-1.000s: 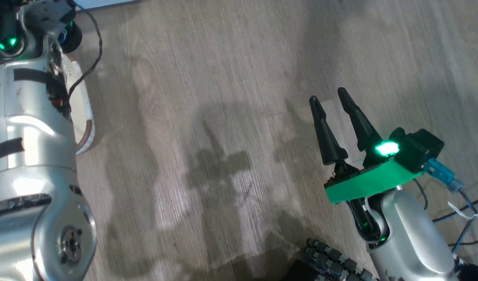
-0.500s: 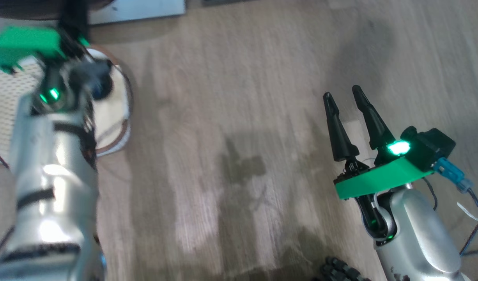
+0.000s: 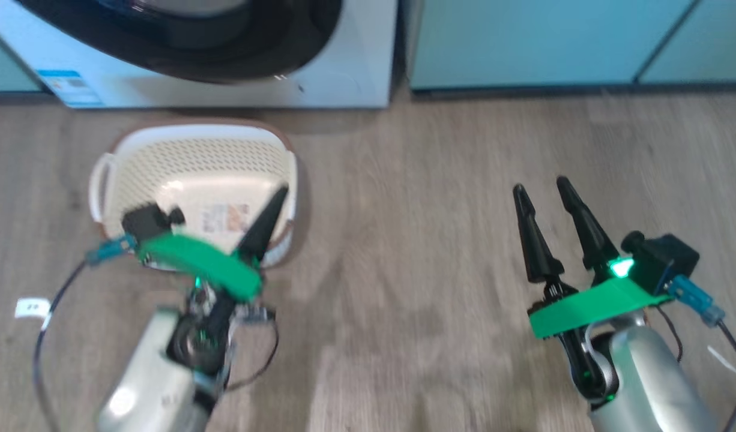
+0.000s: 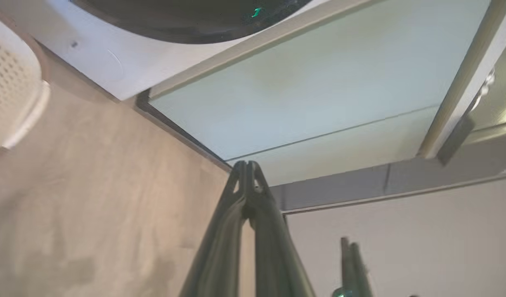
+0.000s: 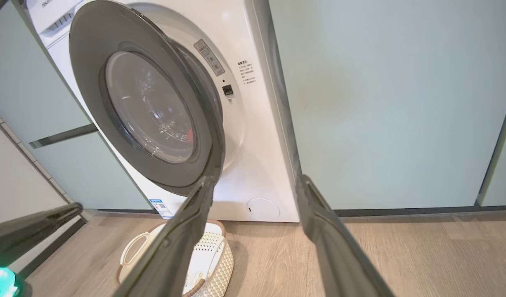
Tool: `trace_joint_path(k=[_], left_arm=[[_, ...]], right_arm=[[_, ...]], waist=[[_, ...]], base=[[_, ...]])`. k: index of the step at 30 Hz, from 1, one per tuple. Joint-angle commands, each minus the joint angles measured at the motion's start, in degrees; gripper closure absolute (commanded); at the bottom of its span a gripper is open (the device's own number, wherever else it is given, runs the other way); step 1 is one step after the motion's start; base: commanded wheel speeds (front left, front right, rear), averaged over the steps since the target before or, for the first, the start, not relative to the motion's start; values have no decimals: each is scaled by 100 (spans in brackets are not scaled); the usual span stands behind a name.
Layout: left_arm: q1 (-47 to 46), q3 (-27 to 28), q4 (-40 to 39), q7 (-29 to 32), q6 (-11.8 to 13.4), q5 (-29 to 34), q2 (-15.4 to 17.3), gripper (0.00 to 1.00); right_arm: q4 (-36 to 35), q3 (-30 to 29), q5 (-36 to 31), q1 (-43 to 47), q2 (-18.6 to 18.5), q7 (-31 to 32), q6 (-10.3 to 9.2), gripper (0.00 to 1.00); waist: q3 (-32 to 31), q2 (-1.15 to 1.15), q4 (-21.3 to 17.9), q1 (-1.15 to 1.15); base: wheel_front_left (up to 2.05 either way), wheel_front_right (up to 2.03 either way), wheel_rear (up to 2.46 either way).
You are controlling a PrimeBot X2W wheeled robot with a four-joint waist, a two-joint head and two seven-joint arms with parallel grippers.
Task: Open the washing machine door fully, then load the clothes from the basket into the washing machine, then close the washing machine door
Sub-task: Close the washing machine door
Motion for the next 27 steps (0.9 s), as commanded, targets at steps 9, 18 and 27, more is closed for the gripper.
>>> trace_joint_path(k=[9, 18, 27], left_arm=[[752, -1279, -103, -1738, -49, 2377, 1278, 100], [1425, 476, -985, -2033, 398, 4332, 624, 100], [2096, 1588, -1790, -2034, 29, 5977, -147, 100]], right_arm=[[-112, -13, -53, 381, 33, -37, 0, 0], [-154, -38, -70, 605, 33, -37, 0, 0], [-153, 54, -55, 550, 34, -37, 0, 0]], waist=[[-1030, -1, 856, 0], [-1314, -1, 1085, 0], [-1297, -1, 1064, 0]], base=[[0, 0, 0], [0, 0, 0], [0, 0, 0]])
